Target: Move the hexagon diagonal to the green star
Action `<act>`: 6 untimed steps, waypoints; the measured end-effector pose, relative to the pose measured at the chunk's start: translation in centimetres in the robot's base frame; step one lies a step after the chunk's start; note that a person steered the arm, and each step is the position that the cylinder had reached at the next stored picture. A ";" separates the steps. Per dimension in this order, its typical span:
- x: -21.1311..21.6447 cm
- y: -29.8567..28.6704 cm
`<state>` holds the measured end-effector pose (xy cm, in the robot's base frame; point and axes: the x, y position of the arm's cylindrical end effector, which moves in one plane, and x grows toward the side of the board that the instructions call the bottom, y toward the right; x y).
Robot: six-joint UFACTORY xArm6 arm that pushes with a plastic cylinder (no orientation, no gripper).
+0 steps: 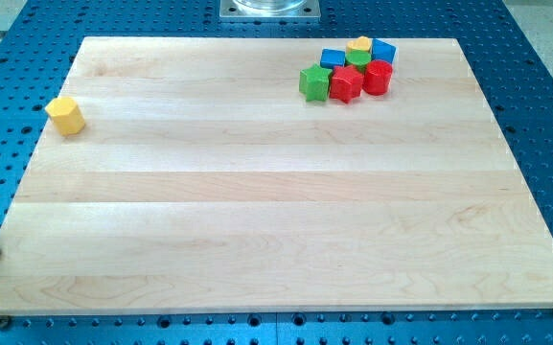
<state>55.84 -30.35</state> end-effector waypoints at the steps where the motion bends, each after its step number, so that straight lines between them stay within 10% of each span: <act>1: -11.3 2.3; 4: -26.6 2.3; 6: -21.9 10.9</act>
<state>33.96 -19.41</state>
